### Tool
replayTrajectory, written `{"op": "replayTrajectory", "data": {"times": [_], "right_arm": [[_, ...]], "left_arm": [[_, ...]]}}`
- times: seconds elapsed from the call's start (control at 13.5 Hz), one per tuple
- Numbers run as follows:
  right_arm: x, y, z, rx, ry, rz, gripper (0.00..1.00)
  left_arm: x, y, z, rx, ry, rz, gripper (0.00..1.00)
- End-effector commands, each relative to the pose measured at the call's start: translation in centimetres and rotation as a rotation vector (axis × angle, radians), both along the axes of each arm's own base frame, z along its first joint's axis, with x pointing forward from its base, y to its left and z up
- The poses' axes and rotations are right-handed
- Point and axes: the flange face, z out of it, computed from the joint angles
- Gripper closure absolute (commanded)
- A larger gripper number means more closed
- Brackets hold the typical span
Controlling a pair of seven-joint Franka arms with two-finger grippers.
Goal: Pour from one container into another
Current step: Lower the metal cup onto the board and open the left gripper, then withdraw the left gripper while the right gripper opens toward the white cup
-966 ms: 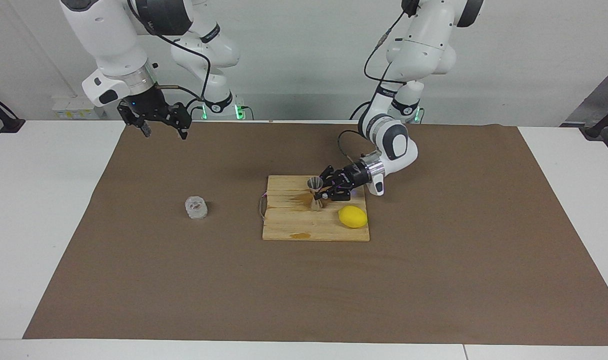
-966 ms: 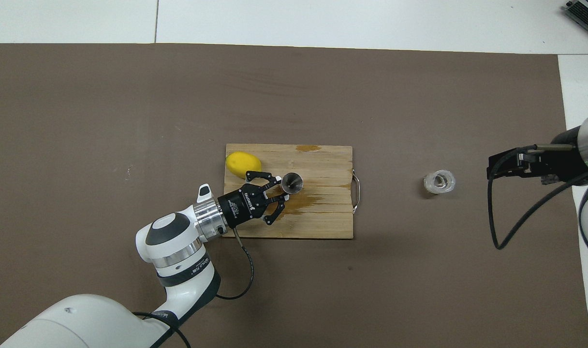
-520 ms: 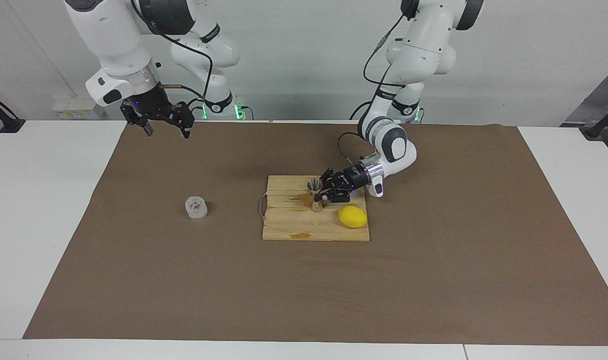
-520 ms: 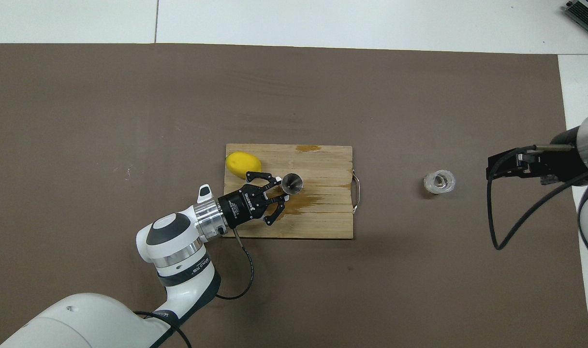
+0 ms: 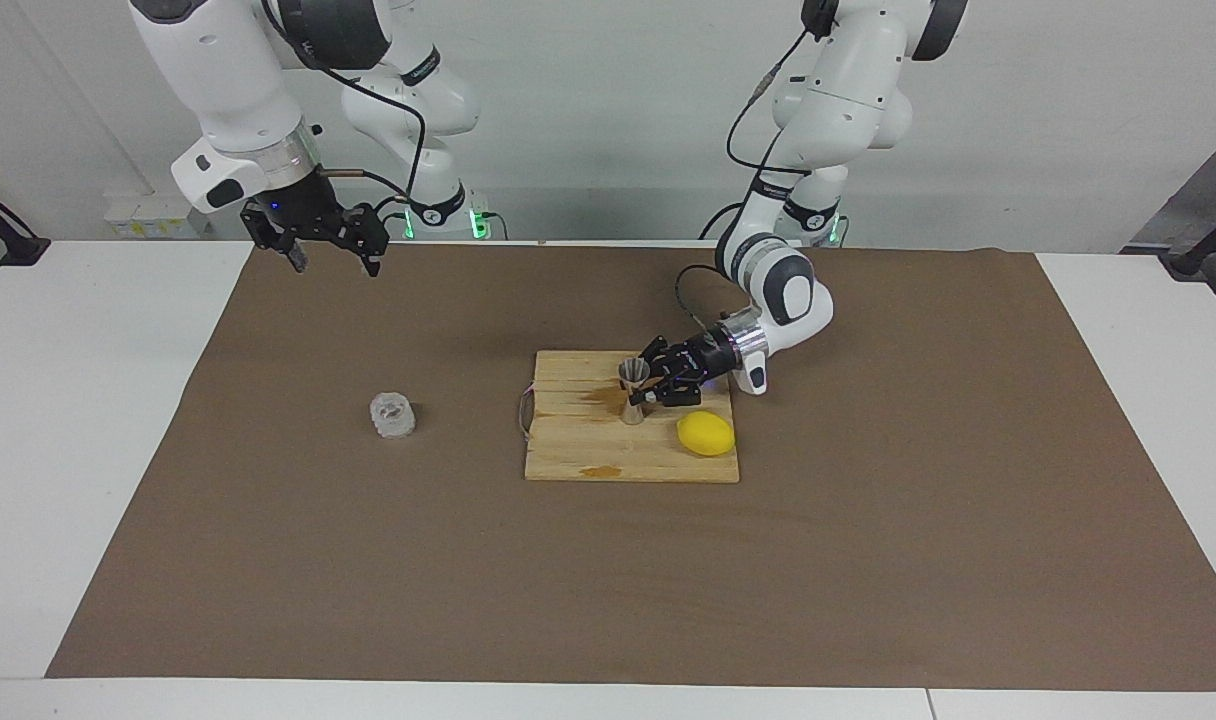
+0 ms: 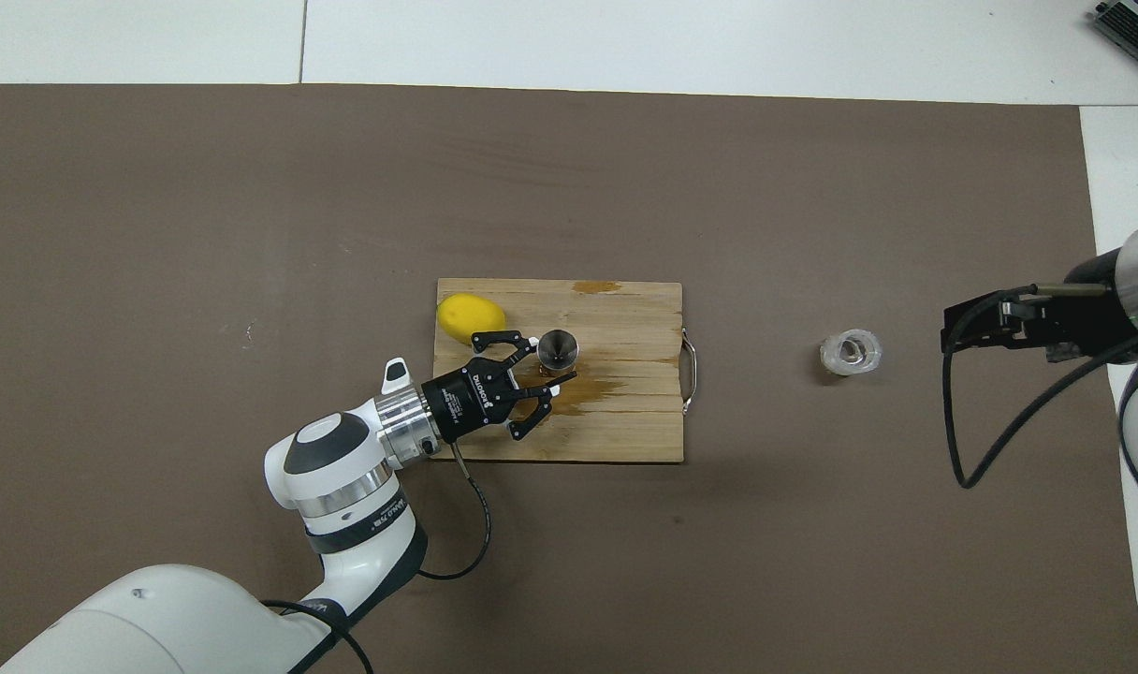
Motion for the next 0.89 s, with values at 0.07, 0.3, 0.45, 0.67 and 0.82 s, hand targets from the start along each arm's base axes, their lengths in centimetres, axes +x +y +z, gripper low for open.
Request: {"op": "replayTrajectory", "data": {"times": [0.07, 0.3, 0.45, 0.67, 0.82], "right_arm": [[-1.2, 0.2, -0.1, 0.015, 0.03, 0.001, 0.0], [-1.7, 0.1, -0.2, 0.016, 0.072, 0.001, 0.0], [-1.8, 0.1, -0.2, 0.016, 0.073, 0.002, 0.0], [-1.8, 0.2, -0.2, 0.017, 0.073, 0.007, 0.0], [-1.9, 0.2, -0.3, 0.022, 0.066, 0.058, 0.0]], "left_arm": [[0.1, 0.2, 0.1, -0.008, -0.006, 0.018, 0.2], [0.5, 0.3, 0.9, -0.007, -0.006, 0.024, 0.08], [0.7, 0.7, 1.6, 0.001, -0.007, 0.032, 0.03], [1.0, 1.3, 2.6, 0.038, -0.012, 0.044, 0.0], [1.4, 2.1, 3.4, 0.054, -0.03, 0.043, 0.0]]}}
